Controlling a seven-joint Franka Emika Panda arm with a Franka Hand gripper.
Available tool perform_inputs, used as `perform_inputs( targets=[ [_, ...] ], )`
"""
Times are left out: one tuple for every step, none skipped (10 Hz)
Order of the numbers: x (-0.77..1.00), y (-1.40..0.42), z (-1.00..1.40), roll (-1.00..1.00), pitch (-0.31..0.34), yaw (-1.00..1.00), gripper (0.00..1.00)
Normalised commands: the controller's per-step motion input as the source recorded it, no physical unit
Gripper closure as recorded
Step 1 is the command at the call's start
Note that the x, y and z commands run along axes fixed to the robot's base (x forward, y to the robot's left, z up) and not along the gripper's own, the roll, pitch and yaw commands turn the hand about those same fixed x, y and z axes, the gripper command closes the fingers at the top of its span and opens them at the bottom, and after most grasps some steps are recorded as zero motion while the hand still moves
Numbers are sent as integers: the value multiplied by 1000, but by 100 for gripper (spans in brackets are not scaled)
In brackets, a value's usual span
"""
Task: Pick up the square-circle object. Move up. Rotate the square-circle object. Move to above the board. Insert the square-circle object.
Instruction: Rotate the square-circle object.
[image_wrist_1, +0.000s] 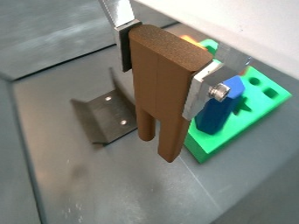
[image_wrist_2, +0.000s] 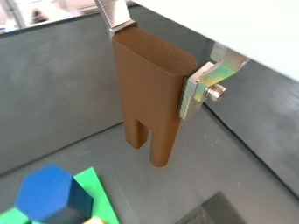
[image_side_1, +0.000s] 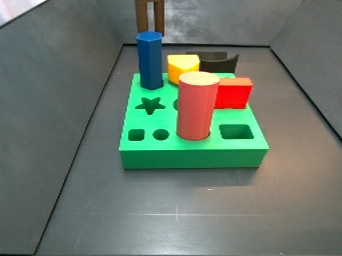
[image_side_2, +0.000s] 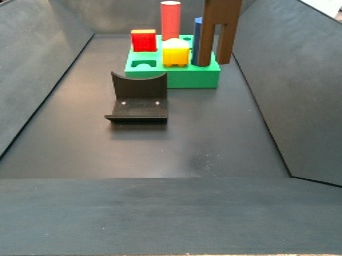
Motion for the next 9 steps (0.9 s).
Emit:
perform_inputs(
  targets=[
    [0, 6, 0, -64, 34, -794, 100],
    [0, 6, 0, -64, 34, -629, 100],
    [0, 6, 1, -64, 34, -366, 100],
    [1, 6, 1, -64, 34, -279, 100],
    [0, 0, -1000, -264, 33, -150, 100],
    [4, 0, -1000, -263, 26, -122, 100],
    [23, 7, -1000, -246, -8, -90, 100],
    [21, 11, -1000, -230, -18, -80, 100],
    [13, 17, -1000, -197, -52, -61, 100]
  ],
)
